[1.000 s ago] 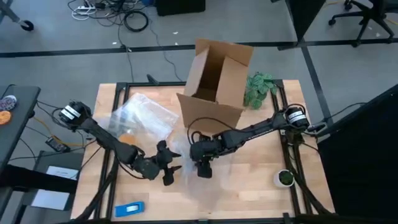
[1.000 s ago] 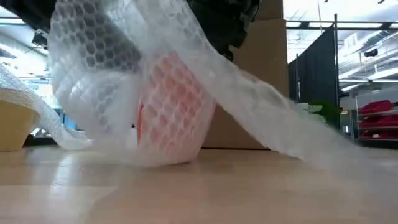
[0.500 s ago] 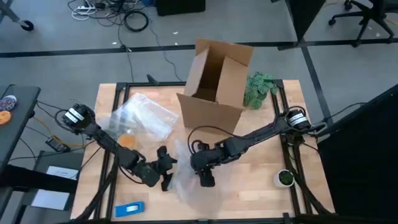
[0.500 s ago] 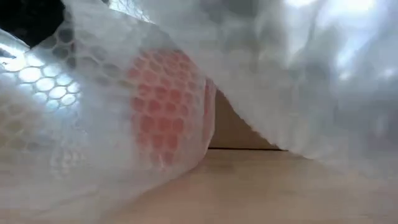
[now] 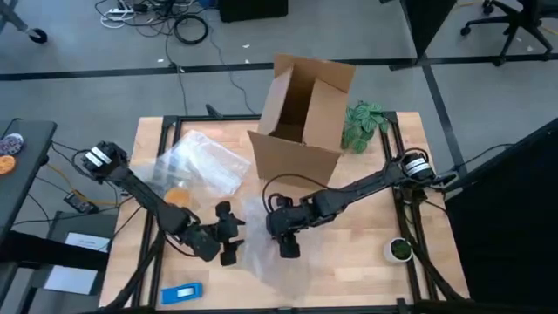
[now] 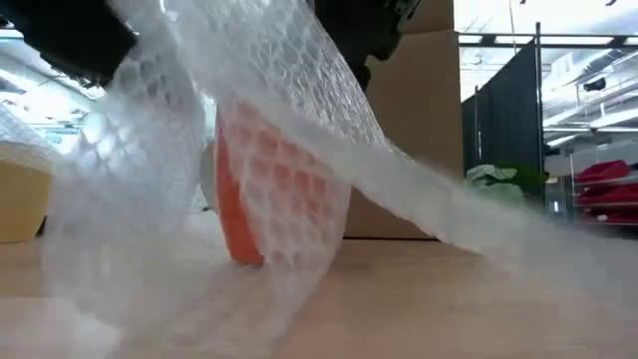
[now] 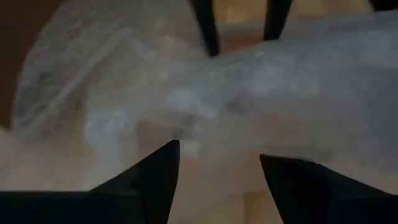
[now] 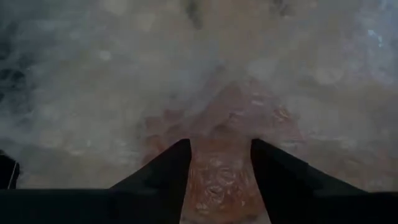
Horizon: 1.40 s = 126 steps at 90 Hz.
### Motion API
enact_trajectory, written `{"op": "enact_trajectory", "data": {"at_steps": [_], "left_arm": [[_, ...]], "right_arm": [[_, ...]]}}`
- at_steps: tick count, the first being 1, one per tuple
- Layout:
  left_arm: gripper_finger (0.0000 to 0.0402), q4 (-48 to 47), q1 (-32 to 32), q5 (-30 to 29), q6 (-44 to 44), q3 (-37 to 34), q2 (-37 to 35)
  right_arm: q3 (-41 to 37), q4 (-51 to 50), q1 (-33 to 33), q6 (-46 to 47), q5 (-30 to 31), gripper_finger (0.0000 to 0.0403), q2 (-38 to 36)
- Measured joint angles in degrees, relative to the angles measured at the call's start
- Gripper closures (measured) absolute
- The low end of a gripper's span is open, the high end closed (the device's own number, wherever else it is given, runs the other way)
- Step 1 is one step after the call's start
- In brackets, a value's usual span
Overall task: Wrap mug
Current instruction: Wrap the orange mug with transparent bubble wrap
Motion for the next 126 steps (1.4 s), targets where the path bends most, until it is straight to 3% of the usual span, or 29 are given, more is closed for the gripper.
{"op": "enact_trajectory", "data": {"at_steps": [18,34,50,70,104,126], "left_arm": [[0.0193,-9.9,-0.3,3.1,-2.9,3.3,-0.1],[0.0193,-18.5,-0.5,0.3,0.6,11.5,-0.1],[0.0193,-17.4,-0.5,-1.4,8.0,16.6,-0.1],[0.0193,-7.7,-0.5,-2.3,14.6,16.6,1.9],[0.0193,-10.9,-0.5,-0.7,10.4,16.5,5.4],[0.0193,-7.2,0.0,-1.0,11.1,16.5,7.7]], "right_arm": [[0.0,-0.2,1.2,-2.5,0.0,0.0250,0.0],[0.0,-0.2,2.1,-3.3,-0.2,0.0252,0.0],[1.3,-0.9,2.4,-3.8,1.0,0.0252,0.0],[1.3,-0.9,2.4,-4.0,1.2,0.0253,0.0],[1.3,-1.6,2.4,-3.9,1.3,0.0253,0.0],[3.3,-2.6,2.4,-3.9,1.6,0.0254,0.0]]}}
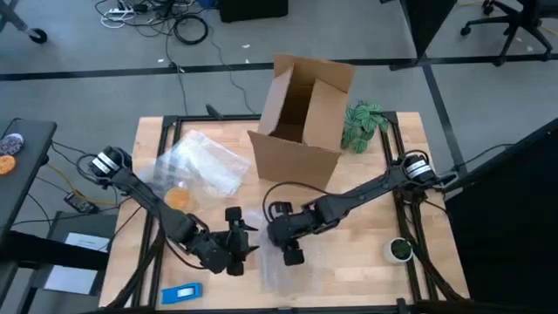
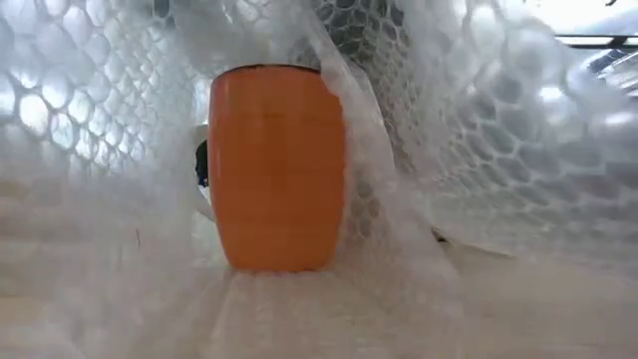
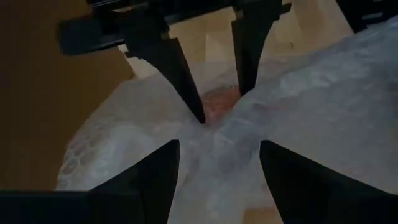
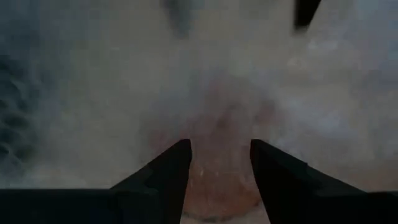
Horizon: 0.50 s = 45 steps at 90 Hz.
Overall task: Wrap mug
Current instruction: Wrap the orange mug with transparent bubble wrap
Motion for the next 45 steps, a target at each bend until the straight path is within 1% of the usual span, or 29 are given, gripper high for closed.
{"op": "enact_trajectory", "data": {"at_steps": [26,45], "left_arm": [[0.0193,4.6,0.4,0.0,1.1,0.0,3.8],[0.0193,4.5,0.5,0.8,0.8,0.0,4.8]], "right_arm": [[0.6,-1.1,0.2,1.0,0.0,0.0254,0.0],[0.9,-1.8,0.4,2.0,0.1,0.0254,-0.1]]}}
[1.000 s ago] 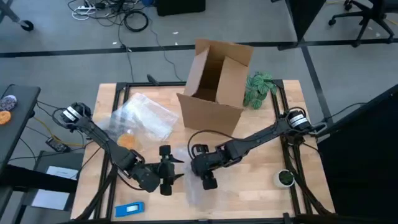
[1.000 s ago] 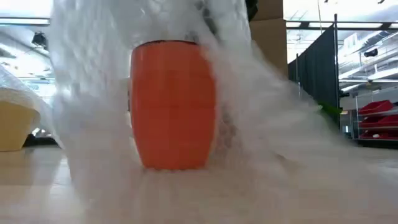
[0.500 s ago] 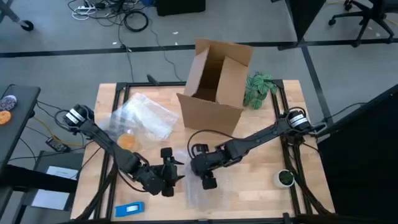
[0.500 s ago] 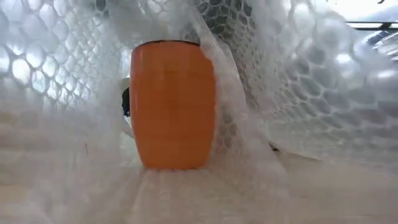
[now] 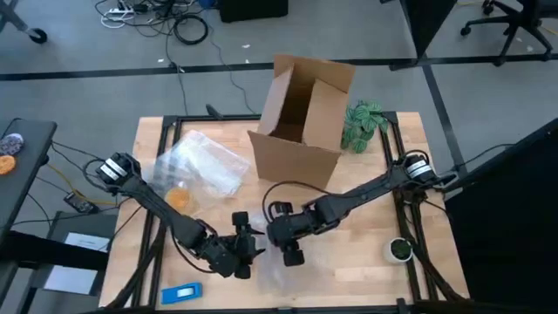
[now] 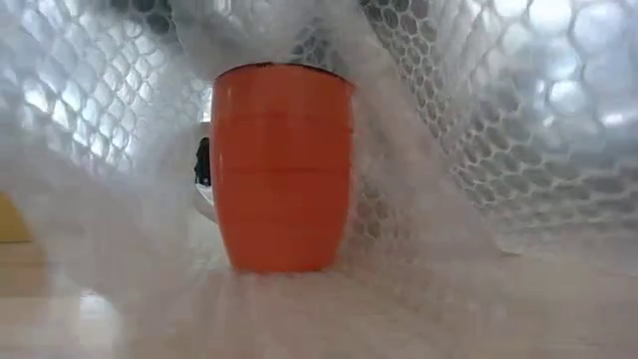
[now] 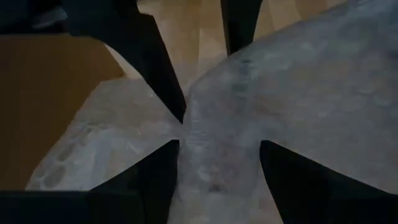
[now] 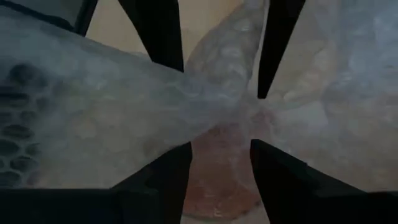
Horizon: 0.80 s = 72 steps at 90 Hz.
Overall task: Wrap mug
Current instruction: Wrap the orange mug with transparent bubble wrap
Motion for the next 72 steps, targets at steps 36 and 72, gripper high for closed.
{"op": "enact_trajectory", "data": {"at_steps": [36,72], "left_arm": [[0.0193,-0.4,0.0,0.2,-0.1,0.0,0.0],[0.0193,-0.4,0.0,0.2,0.3,0.0,0.0]], "right_arm": [[16.5,-21.2,3.9,5.1,3.5,0.0254,-0.4],[5.4,-29.4,10.3,22.5,14.4,0.0254,0.0]]}}
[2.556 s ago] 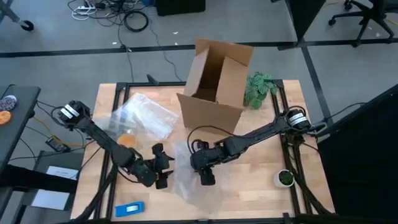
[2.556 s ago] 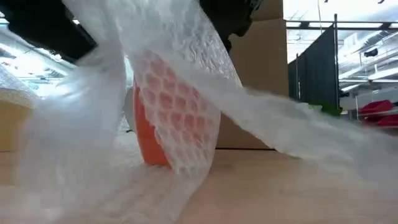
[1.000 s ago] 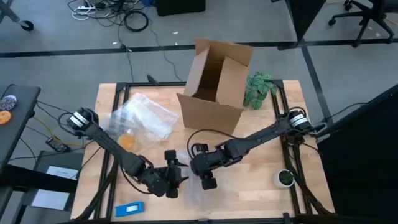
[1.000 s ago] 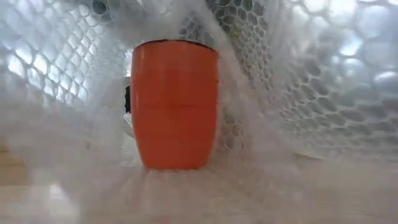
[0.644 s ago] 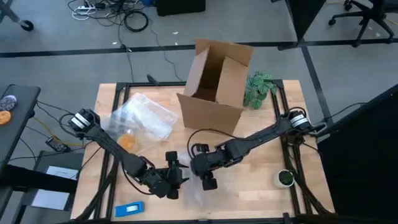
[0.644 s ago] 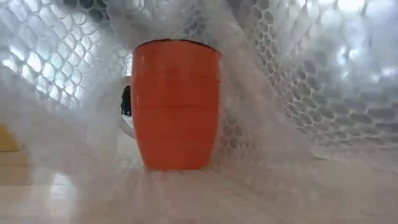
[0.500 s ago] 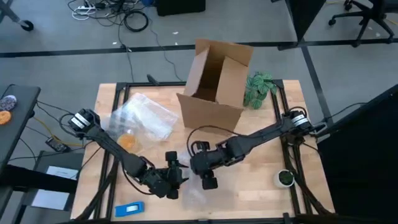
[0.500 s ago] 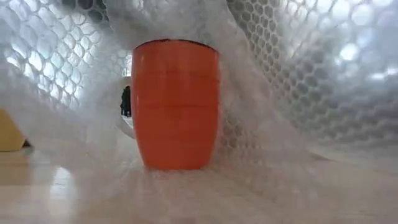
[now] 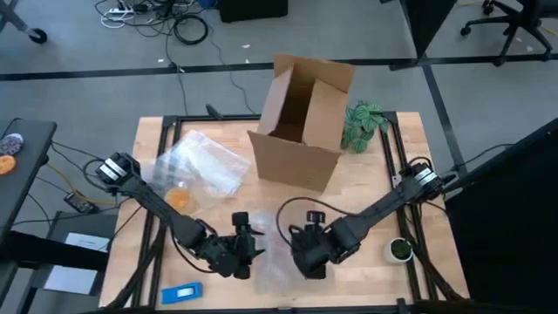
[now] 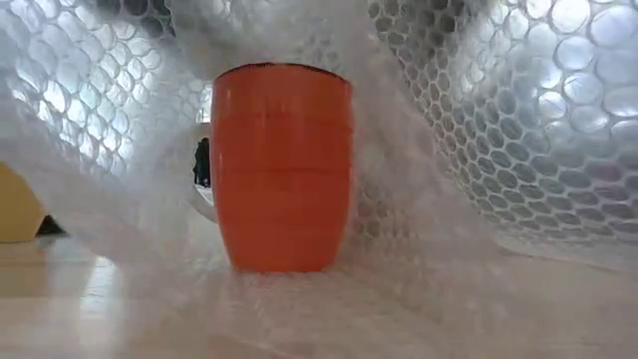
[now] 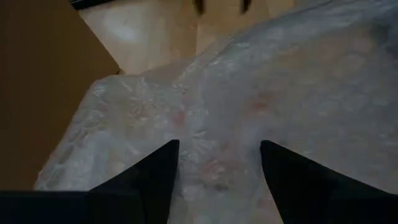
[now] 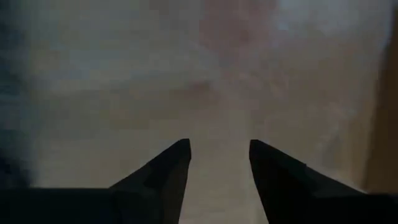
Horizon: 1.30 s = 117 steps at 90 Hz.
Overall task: Wrap mug
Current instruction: Wrap the orange mug with transparent bubble wrap
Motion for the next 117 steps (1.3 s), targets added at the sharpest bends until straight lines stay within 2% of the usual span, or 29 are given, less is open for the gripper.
{"op": "enact_trajectory", "data": {"at_steps": [14,27,54,71,96,117], "left_arm": [[0.0193,0.3,-0.2,0.7,0.0,0.1,0.0],[0.0193,0.3,-0.2,1.1,0.1,0.1,0.0],[0.0193,0.1,-0.2,3.1,0.0,0.2,0.0],[0.0193,0.1,-0.2,3.1,0.0,0.2,0.0],[0.0193,0.4,-0.2,3.1,0.7,0.2,0.0],[0.0193,3.3,-0.2,3.0,3.2,0.2,-0.1]], "right_arm": [[-7.6,8.5,-2.5,-0.2,0.1,0.0254,0.0],[-9.7,17.5,-4.7,-4.8,-0.6,0.0254,0.0],[3.3,19.0,-5.6,-16.1,-0.9,0.0266,-0.1],[4.4,20.3,-5.5,-18.4,-2.5,0.0273,-0.1],[-3.0,25.6,-7.9,-16.8,-6.9,0.0274,-0.1],[-8.2,28.6,-10.4,-14.9,-14.1,0.0274,0.0]]}}
